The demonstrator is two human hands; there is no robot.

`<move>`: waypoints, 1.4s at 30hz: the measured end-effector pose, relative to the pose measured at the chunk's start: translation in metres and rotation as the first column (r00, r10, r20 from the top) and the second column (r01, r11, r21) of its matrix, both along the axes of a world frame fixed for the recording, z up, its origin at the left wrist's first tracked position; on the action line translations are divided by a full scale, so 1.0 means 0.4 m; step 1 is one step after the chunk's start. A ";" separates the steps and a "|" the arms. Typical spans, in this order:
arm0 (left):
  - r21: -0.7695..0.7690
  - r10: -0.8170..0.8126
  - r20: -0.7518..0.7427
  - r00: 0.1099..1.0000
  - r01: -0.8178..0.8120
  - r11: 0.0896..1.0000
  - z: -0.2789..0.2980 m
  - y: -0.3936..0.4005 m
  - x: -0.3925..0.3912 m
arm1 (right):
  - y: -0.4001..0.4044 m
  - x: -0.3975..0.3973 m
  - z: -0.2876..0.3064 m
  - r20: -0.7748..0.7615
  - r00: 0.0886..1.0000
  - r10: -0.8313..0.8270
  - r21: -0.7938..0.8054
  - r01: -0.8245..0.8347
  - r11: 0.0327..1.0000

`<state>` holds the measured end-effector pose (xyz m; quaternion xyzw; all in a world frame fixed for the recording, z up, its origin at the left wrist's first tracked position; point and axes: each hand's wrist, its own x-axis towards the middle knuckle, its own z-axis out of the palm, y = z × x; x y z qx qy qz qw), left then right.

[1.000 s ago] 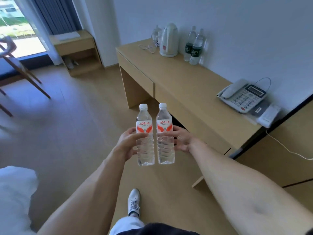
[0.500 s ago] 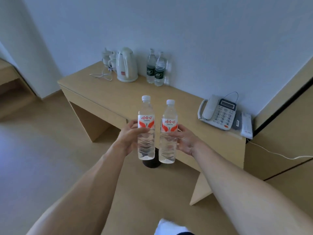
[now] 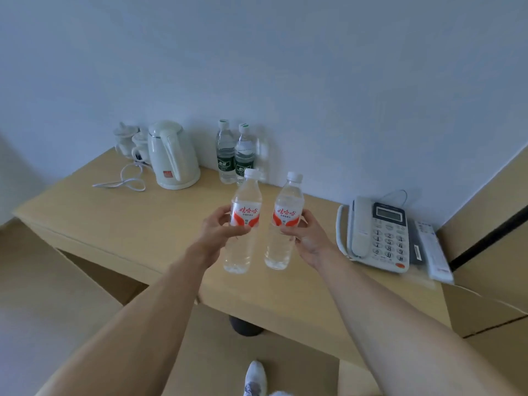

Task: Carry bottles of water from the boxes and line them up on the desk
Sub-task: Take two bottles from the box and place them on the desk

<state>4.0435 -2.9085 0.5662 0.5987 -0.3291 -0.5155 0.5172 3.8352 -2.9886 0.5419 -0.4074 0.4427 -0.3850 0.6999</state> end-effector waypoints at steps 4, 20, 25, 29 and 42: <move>0.007 -0.009 0.077 0.997 0.008 1.000 -0.022 -0.123 0.083 | -0.104 0.056 0.002 -0.123 0.992 -0.039 -0.081 0.029 0.996; 0.035 -0.366 0.400 0.840 0.385 0.922 -0.012 -0.452 0.184 | -0.251 0.118 0.045 -0.587 0.784 -0.201 -0.269 0.045 0.962; 0.063 -0.438 0.406 0.802 0.454 0.889 -0.043 -0.484 0.190 | -0.251 0.114 0.036 -0.610 0.759 -0.228 -0.270 0.072 0.960; 0.069 -0.484 0.430 0.762 0.507 0.859 -0.051 -0.489 0.189 | -0.259 0.115 0.030 -0.644 0.734 -0.217 -0.269 0.049 0.962; 0.021 -0.109 0.990 0.084 0.691 0.722 0.196 -0.499 0.177 | -0.253 0.093 0.146 -0.791 0.552 -0.265 -0.457 -0.244 0.856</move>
